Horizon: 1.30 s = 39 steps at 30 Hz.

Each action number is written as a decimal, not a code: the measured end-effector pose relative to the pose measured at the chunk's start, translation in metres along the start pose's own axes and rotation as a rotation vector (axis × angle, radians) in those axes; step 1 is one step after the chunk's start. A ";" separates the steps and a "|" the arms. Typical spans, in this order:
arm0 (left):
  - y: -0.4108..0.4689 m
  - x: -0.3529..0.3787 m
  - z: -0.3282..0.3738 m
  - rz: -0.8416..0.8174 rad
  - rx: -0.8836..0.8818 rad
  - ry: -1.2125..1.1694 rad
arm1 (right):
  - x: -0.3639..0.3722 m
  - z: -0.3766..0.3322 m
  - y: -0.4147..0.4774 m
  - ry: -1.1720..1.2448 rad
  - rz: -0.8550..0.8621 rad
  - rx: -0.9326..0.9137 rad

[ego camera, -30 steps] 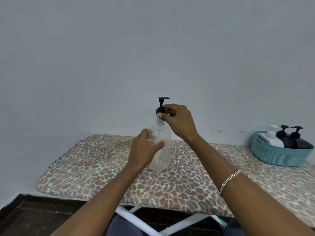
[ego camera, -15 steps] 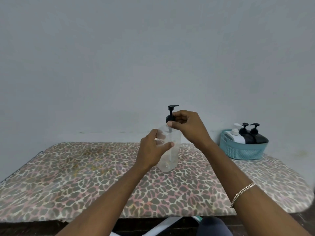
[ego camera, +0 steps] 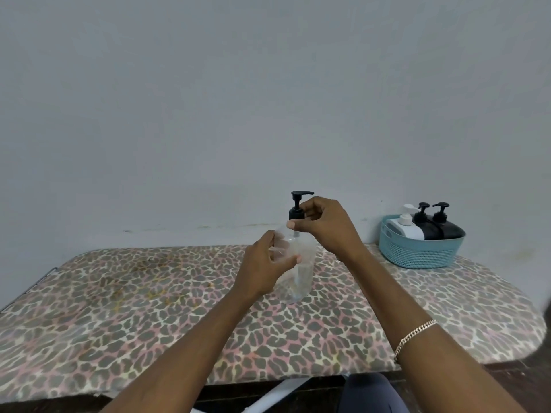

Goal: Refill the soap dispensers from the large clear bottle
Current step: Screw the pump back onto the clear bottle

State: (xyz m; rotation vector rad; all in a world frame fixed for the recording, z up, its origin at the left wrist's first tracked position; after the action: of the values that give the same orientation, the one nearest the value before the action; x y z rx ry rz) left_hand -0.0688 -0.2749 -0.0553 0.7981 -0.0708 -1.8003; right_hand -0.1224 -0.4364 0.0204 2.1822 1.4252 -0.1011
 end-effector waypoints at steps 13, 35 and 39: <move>-0.002 -0.002 0.003 -0.006 -0.010 0.016 | -0.001 -0.002 0.009 0.188 -0.181 0.032; -0.002 0.001 -0.001 0.019 -0.015 -0.019 | 0.005 -0.005 0.010 -0.081 0.001 0.028; -0.003 0.001 -0.002 0.023 -0.010 -0.019 | 0.014 -0.007 -0.002 -0.062 0.123 -0.027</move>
State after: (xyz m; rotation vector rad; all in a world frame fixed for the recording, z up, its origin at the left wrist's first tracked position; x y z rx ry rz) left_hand -0.0703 -0.2746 -0.0582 0.7701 -0.0828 -1.7855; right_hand -0.1197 -0.4207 0.0206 2.2192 1.2484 -0.1034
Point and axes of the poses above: each hand's wrist, its own y-axis towards the middle knuckle, its own x-axis out of the palm, z = x × y, the point moved 5 cm from there along y, towards the middle knuckle, and after that the axes turned 2 degrees about y, right-handed, at the moved point
